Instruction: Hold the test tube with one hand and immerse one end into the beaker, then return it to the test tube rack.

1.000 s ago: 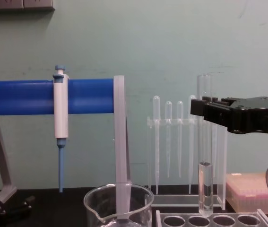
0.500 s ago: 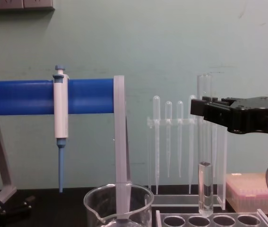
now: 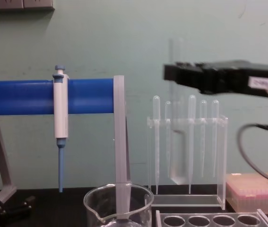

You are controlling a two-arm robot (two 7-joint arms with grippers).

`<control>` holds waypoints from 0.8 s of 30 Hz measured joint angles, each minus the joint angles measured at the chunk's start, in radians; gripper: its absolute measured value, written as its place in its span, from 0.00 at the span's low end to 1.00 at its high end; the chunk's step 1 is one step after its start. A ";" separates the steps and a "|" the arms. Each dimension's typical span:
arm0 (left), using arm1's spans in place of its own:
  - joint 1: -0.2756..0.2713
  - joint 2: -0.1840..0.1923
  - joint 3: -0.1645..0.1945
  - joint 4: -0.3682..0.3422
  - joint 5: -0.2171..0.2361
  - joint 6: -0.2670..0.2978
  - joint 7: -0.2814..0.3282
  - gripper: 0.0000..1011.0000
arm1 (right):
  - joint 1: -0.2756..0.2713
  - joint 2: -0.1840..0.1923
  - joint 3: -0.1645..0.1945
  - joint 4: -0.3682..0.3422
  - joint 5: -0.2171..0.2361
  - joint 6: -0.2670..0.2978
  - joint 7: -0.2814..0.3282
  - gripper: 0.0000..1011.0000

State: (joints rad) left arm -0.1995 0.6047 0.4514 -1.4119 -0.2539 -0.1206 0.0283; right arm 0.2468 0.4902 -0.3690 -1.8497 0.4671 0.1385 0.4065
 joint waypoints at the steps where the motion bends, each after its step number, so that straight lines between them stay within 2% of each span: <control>1: 0.000 0.000 0.000 0.000 0.000 0.000 0.000 0.99 | 0.025 -0.012 -0.018 0.010 -0.002 0.005 0.007 0.23; 3: 0.000 0.000 0.000 0.000 0.000 0.000 0.000 0.99 | 0.049 -0.024 -0.035 0.024 -0.004 0.007 0.013 0.23; 6: 0.000 0.000 0.000 0.000 0.000 0.000 0.000 0.99 | 0.105 -0.059 -0.078 0.074 -0.009 0.003 0.031 0.23; 7: 0.000 0.000 0.000 0.000 0.000 0.000 0.000 0.99 | 0.105 -0.059 -0.078 0.074 -0.009 0.003 0.031 0.22; 9: 0.000 0.000 0.000 0.000 0.000 0.000 0.000 0.99 | 0.136 -0.085 -0.107 0.117 -0.014 -0.009 0.042 0.23; 10: 0.000 0.000 0.000 0.000 0.000 0.000 0.000 0.99 | 0.136 -0.085 -0.107 0.117 -0.014 -0.009 0.042 0.23; 13: 0.000 0.000 0.000 0.000 0.000 0.000 0.000 0.99 | 0.162 -0.113 -0.137 0.179 -0.021 -0.037 0.056 0.23; 19: 0.000 0.000 0.000 0.000 0.000 0.000 0.000 0.99 | 0.168 -0.148 -0.170 0.272 -0.029 -0.093 0.075 0.22; 24: 0.000 0.000 0.000 0.000 0.000 0.000 0.000 0.99 | 0.152 -0.159 -0.187 0.320 -0.051 -0.133 0.078 0.23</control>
State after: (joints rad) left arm -0.1995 0.6047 0.4514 -1.4120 -0.2539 -0.1206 0.0283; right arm 0.3990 0.3310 -0.5563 -1.5301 0.4157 0.0054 0.4846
